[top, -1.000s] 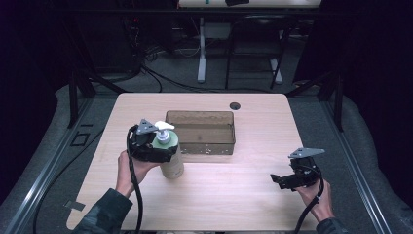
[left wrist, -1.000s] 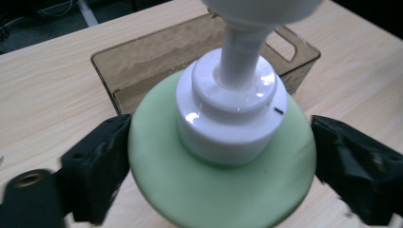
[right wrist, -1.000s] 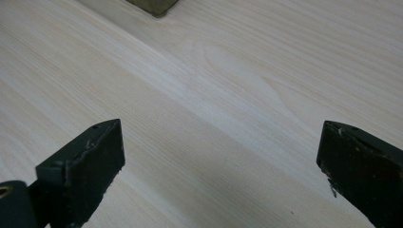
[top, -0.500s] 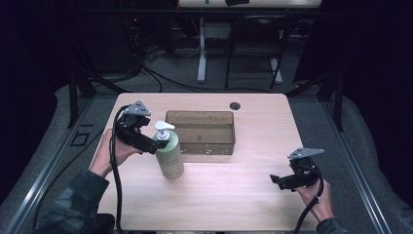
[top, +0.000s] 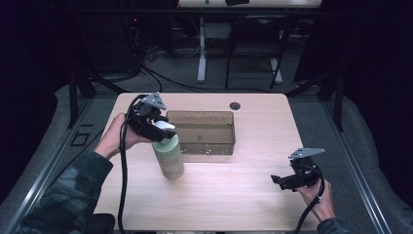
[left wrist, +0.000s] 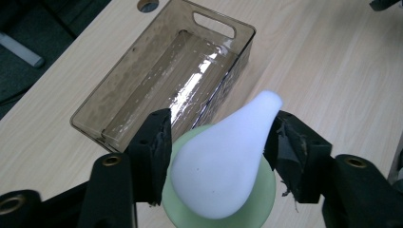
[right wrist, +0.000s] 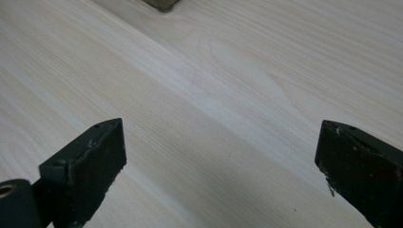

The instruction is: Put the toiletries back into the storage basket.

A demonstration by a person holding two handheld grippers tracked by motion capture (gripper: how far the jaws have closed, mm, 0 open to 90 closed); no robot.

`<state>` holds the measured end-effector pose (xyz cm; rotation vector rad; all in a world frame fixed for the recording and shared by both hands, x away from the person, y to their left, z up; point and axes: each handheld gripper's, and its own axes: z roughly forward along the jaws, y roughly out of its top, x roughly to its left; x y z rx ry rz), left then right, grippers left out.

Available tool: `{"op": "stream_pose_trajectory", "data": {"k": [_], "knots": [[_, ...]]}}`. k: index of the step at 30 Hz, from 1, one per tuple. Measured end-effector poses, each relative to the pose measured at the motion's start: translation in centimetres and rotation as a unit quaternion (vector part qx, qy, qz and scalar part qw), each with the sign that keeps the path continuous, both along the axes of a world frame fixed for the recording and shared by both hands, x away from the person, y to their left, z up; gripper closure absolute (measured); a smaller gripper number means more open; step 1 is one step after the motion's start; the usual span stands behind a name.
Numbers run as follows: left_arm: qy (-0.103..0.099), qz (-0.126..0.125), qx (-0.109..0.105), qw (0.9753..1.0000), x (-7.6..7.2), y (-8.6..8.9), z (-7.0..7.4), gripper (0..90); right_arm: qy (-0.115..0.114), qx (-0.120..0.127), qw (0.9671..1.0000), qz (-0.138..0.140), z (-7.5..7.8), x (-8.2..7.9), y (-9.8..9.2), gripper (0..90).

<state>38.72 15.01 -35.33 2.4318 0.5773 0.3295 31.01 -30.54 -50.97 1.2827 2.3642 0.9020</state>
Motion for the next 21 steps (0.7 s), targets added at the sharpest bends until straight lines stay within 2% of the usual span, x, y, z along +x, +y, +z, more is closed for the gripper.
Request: {"op": "stream_pose_trajectory", "data": {"k": [3, 8, 12, 18, 21], "knots": [[-0.001, -0.004, 0.016, 0.9999, 0.12, -0.25, 0.15, 53.7, 0.001, -0.002, 1.0, -0.001, 0.05, 0.0, -0.15, 2.6], [0.001, -0.018, 0.042, 0.999, 0.21, -0.38, 0.47, 57.2, 0.002, -0.001, 1.0, -0.002, 0.09, 0.03, -0.27, 2.5], [0.007, -0.018, 0.044, 0.9988, 0.08, -0.47, 0.55, 60.8, 0.005, -0.003, 1.0, -0.003, 0.01, 0.09, -0.31, 2.6], [0.011, -0.026, 0.061, 0.9977, 0.09, -0.52, 0.79, 61.4, 0.005, -0.004, 1.0, -0.002, 0.03, 0.08, -0.29, 2.5], [0.014, -0.019, 0.064, 0.9976, 0.14, -0.55, 0.84, 61.8, 0.006, -0.004, 1.0, -0.003, 0.0, 0.12, -0.33, 2.5]]}}
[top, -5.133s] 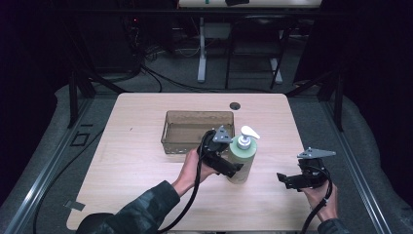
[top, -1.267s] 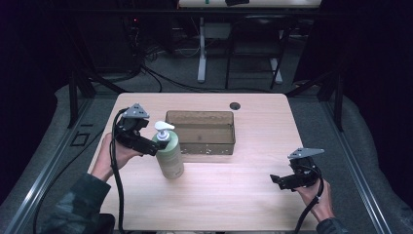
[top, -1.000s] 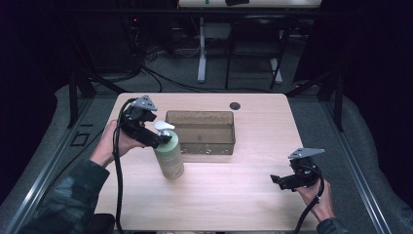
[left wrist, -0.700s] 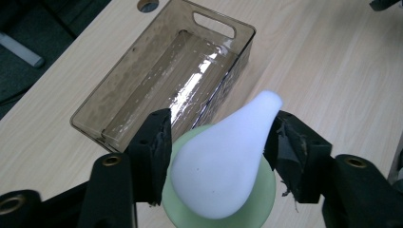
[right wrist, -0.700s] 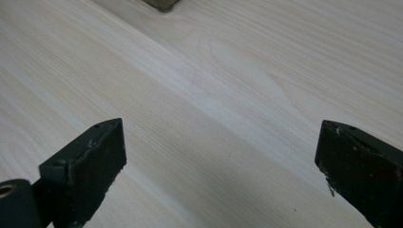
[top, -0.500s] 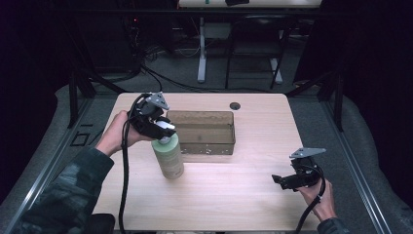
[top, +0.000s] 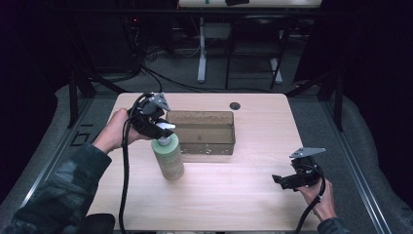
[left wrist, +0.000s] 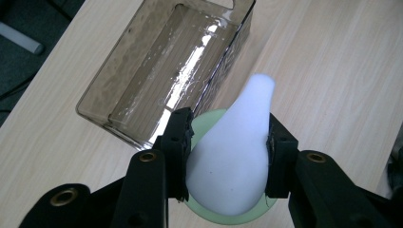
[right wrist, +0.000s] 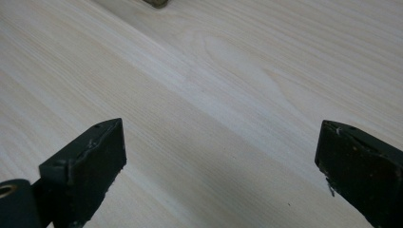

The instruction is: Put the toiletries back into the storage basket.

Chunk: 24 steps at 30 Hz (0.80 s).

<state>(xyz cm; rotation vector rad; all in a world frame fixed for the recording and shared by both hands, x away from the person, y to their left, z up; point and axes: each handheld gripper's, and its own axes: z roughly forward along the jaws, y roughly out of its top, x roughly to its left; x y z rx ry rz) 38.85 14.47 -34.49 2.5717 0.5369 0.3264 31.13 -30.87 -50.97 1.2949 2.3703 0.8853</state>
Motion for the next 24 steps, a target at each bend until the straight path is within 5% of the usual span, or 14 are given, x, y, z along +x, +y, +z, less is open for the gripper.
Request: {"op": "stream_pose_trajectory", "data": {"k": [6, 14, 24], "knots": [[0.01, 0.028, 0.006, 0.9995, 0.02, -0.19, 0.14, 61.5, 0.002, 0.0, 1.0, 0.001, -0.04, 0.01, 0.06, 2.5], [0.024, 0.019, -0.01, 0.9995, 0.59, 0.13, 0.66, 56.9, 0.004, -0.002, 1.0, 0.003, -0.1, 0.09, 0.09, 2.5], [0.033, 0.007, 0.007, 0.9994, 0.64, 0.04, 0.06, 62.0, 0.006, -0.003, 1.0, 0.002, -0.09, 0.04, 0.15, 2.5]]}}
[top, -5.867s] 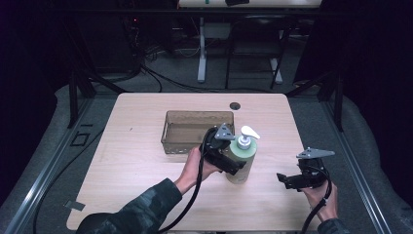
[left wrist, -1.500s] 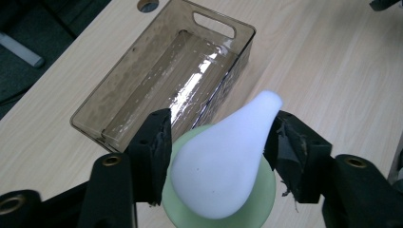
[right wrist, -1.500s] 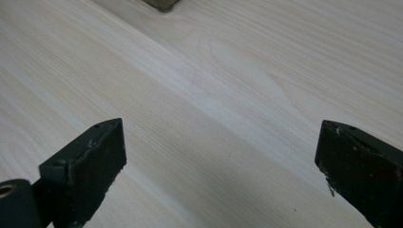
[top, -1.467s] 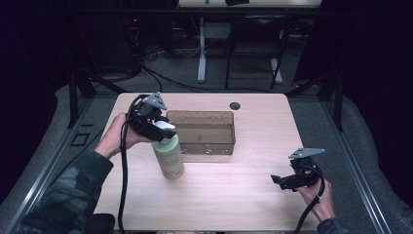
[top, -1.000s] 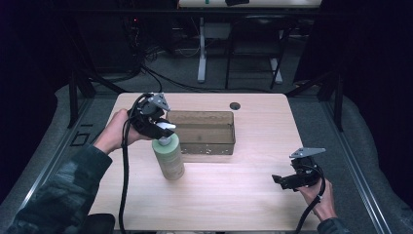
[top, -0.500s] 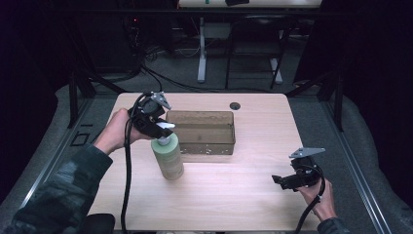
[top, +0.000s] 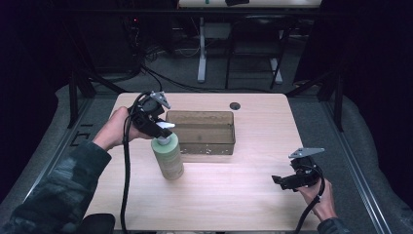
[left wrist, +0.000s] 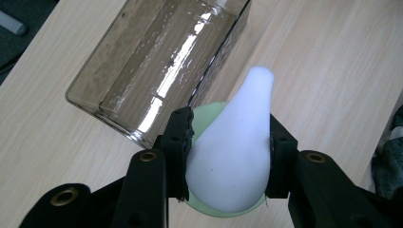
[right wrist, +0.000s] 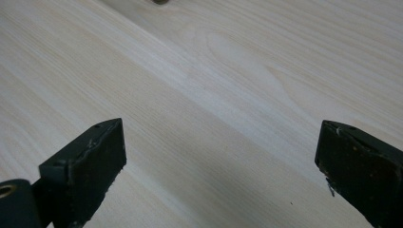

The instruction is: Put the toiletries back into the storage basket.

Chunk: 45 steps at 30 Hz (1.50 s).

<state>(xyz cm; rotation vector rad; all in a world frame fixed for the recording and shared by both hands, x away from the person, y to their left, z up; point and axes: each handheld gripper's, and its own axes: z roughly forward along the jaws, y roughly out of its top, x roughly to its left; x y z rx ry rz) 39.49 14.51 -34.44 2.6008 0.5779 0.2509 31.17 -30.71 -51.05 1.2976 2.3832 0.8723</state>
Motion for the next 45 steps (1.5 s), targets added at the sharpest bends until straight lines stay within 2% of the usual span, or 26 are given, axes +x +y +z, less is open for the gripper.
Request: {"op": "stream_pose_trajectory", "data": {"k": [11, 17, 27, 34, 45], "knots": [[0.001, -0.015, 0.025, 0.9996, 0.0, -0.6, 0.3, 62.4, -0.002, -0.005, 1.0, 0.0, 0.0, 0.1, -0.1, 2.1], [0.002, -0.018, 0.028, 0.9994, -0.1, -0.9, 0.6, 62.4, 0.001, -0.006, 1.0, 0.0, -0.1, 0.1, -0.2, 1.9], [0.003, -0.024, 0.035, 0.9991, -0.1, -1.4, 1.8, 62.4, 0.003, -0.007, 1.0, -0.001, -0.1, 0.0, -0.3, 1.5], [0.002, -0.027, 0.047, 0.9985, 0.0, -1.7, 2.8, 62.4, 0.006, -0.009, 0.9999, -0.001, -0.2, 0.1, -0.3, 1.3], [0.0, -0.028, 0.051, 0.9983, 0.2, -2.0, 4.0, 62.4, 0.008, -0.011, 0.9999, 0.001, -0.3, 0.1, -0.2, 1.1]]}}
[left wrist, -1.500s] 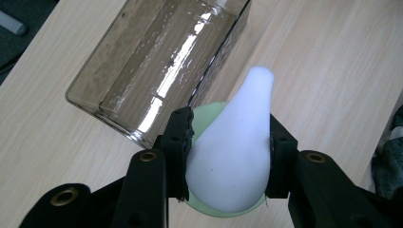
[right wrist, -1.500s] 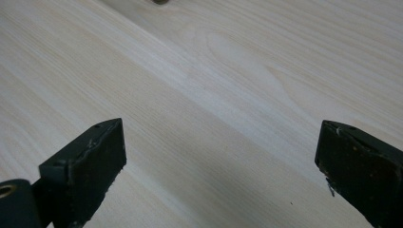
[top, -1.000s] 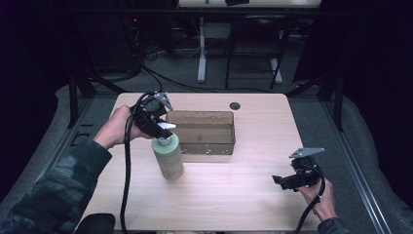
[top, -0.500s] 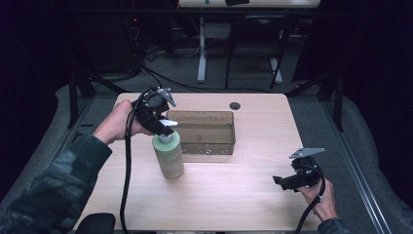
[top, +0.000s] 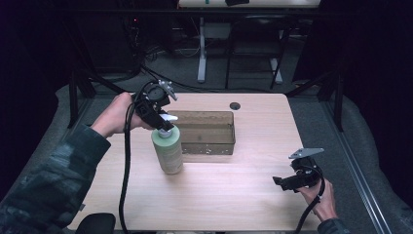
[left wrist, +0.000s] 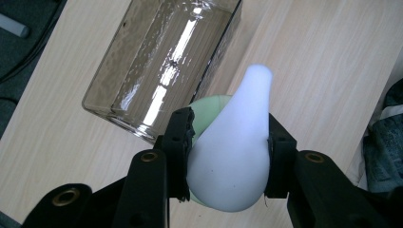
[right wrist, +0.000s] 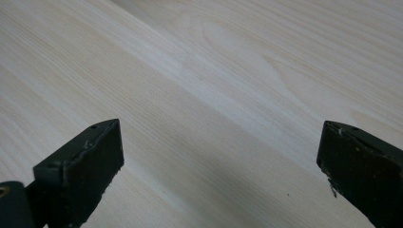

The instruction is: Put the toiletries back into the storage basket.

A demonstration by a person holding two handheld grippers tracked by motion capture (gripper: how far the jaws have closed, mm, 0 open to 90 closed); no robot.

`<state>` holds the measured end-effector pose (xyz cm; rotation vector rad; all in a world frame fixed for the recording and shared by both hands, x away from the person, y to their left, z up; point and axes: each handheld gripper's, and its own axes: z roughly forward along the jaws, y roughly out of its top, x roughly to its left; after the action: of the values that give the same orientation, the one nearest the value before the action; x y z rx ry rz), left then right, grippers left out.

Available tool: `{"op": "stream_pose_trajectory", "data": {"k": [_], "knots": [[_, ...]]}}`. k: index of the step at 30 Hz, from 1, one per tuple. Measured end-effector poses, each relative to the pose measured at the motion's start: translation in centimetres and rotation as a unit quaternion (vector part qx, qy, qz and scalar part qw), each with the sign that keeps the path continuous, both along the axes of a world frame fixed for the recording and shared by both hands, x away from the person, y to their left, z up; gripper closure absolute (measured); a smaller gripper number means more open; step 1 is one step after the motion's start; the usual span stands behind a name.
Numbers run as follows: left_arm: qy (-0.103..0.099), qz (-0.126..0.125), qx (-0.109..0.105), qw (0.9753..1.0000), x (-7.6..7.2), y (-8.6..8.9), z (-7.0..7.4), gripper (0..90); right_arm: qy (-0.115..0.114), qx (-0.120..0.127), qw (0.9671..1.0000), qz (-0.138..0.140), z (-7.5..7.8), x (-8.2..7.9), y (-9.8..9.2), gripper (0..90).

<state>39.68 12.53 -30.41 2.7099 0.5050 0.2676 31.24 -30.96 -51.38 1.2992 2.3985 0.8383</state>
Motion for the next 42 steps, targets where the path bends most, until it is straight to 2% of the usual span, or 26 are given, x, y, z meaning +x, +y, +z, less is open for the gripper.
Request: {"op": "stream_pose_trajectory", "data": {"k": [15, 42], "knots": [[-0.005, -0.007, 0.009, 0.9999, 0.1, -0.6, 1.8, 62.4, 0.005, 0.002, 1.0, 0.003, -0.1, 0.0, 0.0, 0.9], [-0.014, 0.003, 0.013, 0.9998, 0.6, -0.4, 4.7, 62.5, 0.014, 0.0, 0.9999, 0.003, -0.2, 0.0, 0.1, 0.7]]}}
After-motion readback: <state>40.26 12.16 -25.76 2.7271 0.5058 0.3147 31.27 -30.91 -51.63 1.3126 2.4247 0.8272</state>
